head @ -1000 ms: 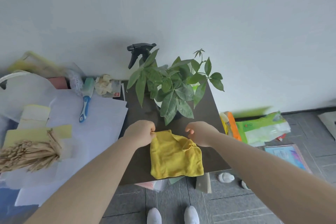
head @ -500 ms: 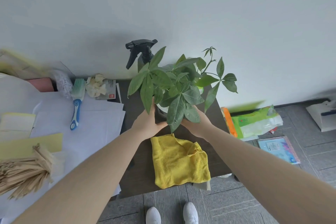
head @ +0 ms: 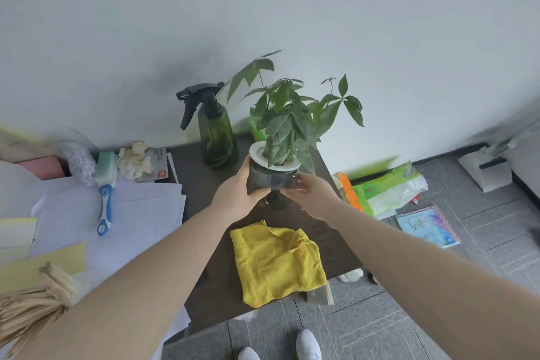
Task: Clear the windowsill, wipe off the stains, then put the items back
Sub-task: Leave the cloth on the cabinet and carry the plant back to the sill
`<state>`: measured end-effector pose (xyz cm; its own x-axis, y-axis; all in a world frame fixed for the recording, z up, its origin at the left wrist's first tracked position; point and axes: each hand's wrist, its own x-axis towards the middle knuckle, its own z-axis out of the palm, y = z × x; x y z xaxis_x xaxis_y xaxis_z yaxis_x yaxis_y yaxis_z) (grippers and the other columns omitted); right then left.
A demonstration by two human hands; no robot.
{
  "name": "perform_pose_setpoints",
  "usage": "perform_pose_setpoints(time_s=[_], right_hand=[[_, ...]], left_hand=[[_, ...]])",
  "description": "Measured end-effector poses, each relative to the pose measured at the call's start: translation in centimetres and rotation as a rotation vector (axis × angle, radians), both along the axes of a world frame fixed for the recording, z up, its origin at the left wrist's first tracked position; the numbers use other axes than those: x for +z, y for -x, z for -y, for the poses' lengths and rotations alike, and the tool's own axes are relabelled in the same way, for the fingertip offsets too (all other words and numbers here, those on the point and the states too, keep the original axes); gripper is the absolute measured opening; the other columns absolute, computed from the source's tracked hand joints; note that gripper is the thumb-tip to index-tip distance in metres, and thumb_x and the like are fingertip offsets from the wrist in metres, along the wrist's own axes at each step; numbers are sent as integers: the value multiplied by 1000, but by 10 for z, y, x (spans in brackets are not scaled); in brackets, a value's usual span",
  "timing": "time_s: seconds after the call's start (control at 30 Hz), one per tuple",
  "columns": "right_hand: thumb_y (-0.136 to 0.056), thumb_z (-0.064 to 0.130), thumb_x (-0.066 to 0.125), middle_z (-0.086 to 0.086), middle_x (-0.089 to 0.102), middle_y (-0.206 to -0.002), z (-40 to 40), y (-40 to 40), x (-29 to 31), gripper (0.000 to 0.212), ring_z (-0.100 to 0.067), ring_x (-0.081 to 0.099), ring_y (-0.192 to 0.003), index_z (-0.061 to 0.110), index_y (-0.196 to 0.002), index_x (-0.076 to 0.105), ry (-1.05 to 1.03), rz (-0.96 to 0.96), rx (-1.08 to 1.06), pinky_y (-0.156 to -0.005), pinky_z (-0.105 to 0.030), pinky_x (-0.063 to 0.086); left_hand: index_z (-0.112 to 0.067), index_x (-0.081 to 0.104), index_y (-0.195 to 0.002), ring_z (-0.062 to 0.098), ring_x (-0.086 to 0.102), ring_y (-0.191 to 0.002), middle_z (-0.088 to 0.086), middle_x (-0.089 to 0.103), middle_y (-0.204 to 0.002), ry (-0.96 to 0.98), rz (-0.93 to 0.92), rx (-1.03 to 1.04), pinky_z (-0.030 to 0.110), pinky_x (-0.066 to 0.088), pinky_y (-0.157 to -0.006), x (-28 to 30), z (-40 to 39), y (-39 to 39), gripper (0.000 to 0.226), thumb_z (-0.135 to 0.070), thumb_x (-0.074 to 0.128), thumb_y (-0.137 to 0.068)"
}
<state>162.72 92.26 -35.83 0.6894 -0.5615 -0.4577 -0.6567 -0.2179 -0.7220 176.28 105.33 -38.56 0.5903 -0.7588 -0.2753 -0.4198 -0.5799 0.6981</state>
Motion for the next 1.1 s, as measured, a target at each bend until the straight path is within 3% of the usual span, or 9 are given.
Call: perform_pose_setpoints(time_s=[0.13, 0.3, 0.4, 0.57, 0.67, 0.77, 0.9, 1.03, 1.1], right_hand=[[-88, 25, 68, 10, 63, -119, 5, 25, 10, 41, -17, 64, -108, 24, -127, 57, -79, 58, -165, -82, -41, 60], [-84, 32, 70, 14, 65, -112, 24, 67, 30, 42, -25, 70, -92, 22, -123, 57, -38, 92, -299, -80, -47, 60], [-85, 26, 69, 25, 63, -102, 43, 98, 49, 41, -22, 60, -79, 25, -124, 57, -47, 140, -353, -84, -53, 56], [-88, 26, 66, 17, 63, -114, 84, 166, 82, 40, -19, 60, -77, 29, -126, 56, -17, 213, -386, -83, -38, 58], [-87, 24, 66, 14, 65, -114, 120, 221, 99, 36, -15, 64, -81, 26, -123, 59, 5, 273, -432, -78, -32, 55], [-85, 27, 66, 14, 68, -107, 161, 293, 116, 33, -10, 62, -72, 27, -118, 62, 40, 286, -481, -62, -25, 52], [-84, 22, 68, 9, 71, -107, 214, 401, 133, 31, -15, 60, -75, 23, -115, 64, 62, 342, -579, -72, -34, 53], [-85, 19, 70, 9, 70, -102, 254, 510, 142, 24, -10, 63, -78, 24, -107, 64, 119, 351, -710, -71, -21, 54], [-84, 21, 71, 5, 70, -105, 269, 564, 143, 30, -12, 62, -80, 19, -113, 64, 145, 343, -792, -74, -26, 53]], left_hand=[[-41, 4, -148, 21, 53, -127, -3, 53, -140, 77, -86, -44, 45, 43, -106, 12, 14, 15, 95, -51, 63, -74], [-40, 6, -150, 20, 53, -127, -6, 57, -137, 122, -7, -133, 42, 43, -105, 30, 51, 42, 90, -42, 66, -83], [-42, 5, -149, 20, 53, -126, -7, 58, -134, 141, 41, -192, 37, 44, -102, 50, 76, 69, 88, -39, 65, -85], [-39, 10, -150, 23, 54, -124, -4, 59, -134, 183, 119, -263, 41, 45, -101, 94, 127, 128, 86, -36, 65, -85], [-38, 10, -150, 25, 53, -126, -3, 56, -137, 215, 134, -302, 41, 44, -104, 122, 167, 181, 86, -34, 67, -85], [-35, 12, -151, 24, 54, -126, -4, 54, -139, 243, 154, -356, 40, 44, -104, 144, 214, 250, 86, -33, 68, -85], [-35, 17, -150, 22, 55, -125, -10, 49, -143, 304, 131, -452, 37, 43, -105, 168, 282, 354, 85, -28, 70, -84], [-34, 17, -150, 21, 56, -123, -10, 49, -143, 333, 76, -576, 35, 44, -104, 177, 347, 457, 87, -25, 71, -83], [-33, 18, -150, 21, 57, -122, -8, 49, -143, 331, 57, -654, 32, 44, -102, 178, 378, 507, 87, -25, 72, -83]])
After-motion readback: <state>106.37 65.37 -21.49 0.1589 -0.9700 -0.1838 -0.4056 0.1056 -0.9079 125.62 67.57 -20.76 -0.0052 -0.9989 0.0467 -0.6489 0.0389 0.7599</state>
